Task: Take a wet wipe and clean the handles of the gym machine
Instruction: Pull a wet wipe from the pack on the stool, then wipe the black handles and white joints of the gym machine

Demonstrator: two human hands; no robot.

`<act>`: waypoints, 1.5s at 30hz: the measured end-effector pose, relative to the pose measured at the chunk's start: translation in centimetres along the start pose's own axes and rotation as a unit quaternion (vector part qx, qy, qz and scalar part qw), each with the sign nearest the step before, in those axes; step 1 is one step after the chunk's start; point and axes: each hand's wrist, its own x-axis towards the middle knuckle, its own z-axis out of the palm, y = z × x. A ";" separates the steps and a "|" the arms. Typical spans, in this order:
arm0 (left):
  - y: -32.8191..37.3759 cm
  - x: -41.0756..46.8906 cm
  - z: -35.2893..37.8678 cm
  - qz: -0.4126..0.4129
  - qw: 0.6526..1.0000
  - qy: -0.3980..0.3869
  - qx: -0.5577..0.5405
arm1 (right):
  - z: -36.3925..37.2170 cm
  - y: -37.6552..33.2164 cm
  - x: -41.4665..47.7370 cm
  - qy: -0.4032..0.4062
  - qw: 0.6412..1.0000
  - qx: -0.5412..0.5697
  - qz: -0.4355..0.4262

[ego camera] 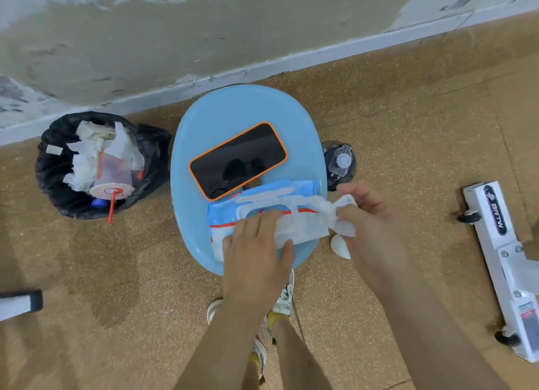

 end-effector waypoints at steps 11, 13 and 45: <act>0.5 2.7 -4.9 0.058 0.991 0.122 -0.005 | -2.1 0.4 -0.6 -0.008 0.998 -0.055 0.043; -0.2 1.8 -3.4 0.065 0.997 0.039 0.017 | -2.3 -0.6 -0.9 0.021 0.999 -0.018 0.033; 10.6 -22.8 -29.9 -0.263 0.528 0.269 -0.762 | 7.5 -14.6 -29.2 -0.241 0.957 -0.154 -0.043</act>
